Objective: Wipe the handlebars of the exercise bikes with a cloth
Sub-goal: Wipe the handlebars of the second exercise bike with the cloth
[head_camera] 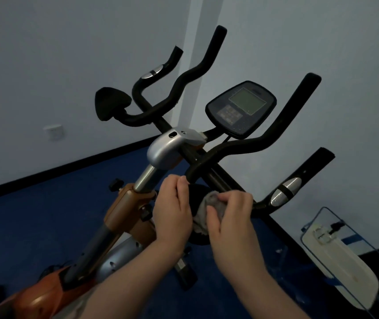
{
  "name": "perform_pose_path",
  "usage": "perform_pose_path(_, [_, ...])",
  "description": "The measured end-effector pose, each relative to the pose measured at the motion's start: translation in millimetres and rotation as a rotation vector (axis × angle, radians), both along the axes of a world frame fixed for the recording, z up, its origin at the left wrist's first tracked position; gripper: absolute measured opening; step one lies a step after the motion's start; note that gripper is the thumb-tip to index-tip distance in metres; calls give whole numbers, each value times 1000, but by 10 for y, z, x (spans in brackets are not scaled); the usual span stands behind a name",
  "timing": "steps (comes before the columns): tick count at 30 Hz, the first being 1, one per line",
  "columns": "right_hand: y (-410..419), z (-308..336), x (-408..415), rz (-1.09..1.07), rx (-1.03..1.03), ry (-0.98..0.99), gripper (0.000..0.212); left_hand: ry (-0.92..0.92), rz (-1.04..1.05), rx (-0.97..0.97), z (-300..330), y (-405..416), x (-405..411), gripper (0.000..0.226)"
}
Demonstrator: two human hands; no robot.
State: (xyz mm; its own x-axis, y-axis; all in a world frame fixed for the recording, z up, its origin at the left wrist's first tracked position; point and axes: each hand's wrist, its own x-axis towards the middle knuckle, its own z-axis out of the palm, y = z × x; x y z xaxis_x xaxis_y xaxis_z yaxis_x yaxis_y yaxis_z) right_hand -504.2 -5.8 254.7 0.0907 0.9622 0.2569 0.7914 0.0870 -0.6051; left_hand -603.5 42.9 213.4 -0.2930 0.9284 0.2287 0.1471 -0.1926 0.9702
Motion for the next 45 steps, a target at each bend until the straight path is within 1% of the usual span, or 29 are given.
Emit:
perform_pose_path(4, [349,132,46,56,-66,108,11,73,12,13,-9,-1,-7,32])
perform_pose_path(7, [328,103,72,29,15,220,10,102,32,16,-42,-5,-1,32])
perform_pose_path(10, [59,4,87,4,61,242,12,122,37,15,-38,-21,6,32])
perform_pose_path(11, [19,9,110,20,42,220,12,134,38,21,-34,-21,4,32])
perform_pose_path(13, [44,90,215,68,5,107,14,169,43,32,-51,-17,-20,32])
perform_pose_path(15, [134,268,430,100,92,-5,15,220,23,40,-43,-2,-50,30])
perform_pose_path(17, [258,483,697,139,180,-100,11,340,1,102,28,23,-62,20])
perform_pose_path(18, [310,545,799,165,172,-135,10,400,0,155,87,40,-50,13])
perform_pose_path(20, [375,502,878,169,37,-193,14,479,3,240,224,101,5,8])
perform_pose_path(21, [375,398,874,152,-14,-266,13,512,-5,260,282,136,34,8])
perform_pose_path(23, [328,202,839,124,-8,-394,9,597,-23,246,329,198,66,15])
perform_pose_path(26, [276,92,833,125,29,-488,14,854,33,265,261,208,73,22])
perform_pose_path(27, [294,87,813,104,39,-551,14,911,45,281,231,198,76,23])
perform_pose_path(28, [340,87,751,86,7,-605,16,942,54,293,208,194,81,24])
perform_pose_path(29, [430,75,670,84,-36,-634,18,960,58,306,198,198,86,24])
perform_pose_path(30, [561,76,562,82,-101,-616,19,971,58,319,198,205,89,23])
perform_pose_path(31, [709,80,463,78,-179,-566,21,975,56,328,201,210,89,22])
perform_pose_path(33, [962,96,380,93,-319,-372,25,971,58,345,199,212,86,22])
perform_pose_path(34, [974,98,393,102,-318,-332,25,963,61,350,191,205,83,22])
perform_pose_path(35, [917,89,442,121,-280,-357,24,952,62,358,182,199,79,22])
perform_pose_path(37, [702,8,565,128,-163,-503,23,932,43,386,158,211,67,22])
perform_pose_path(39, [677,-26,625,136,-123,-622,22,929,19,408,155,226,60,22])
perform_pose_path(42, [971,38,518,231,-226,-674,20,958,6,429,180,211,70,22])
perform_pose_path(44, [1003,50,435,267,-196,-669,22,970,7,429,209,190,69,21])
perform_pose_path(45, [948,28,440,233,-148,-634,21,979,1,429,219,183,68,21])
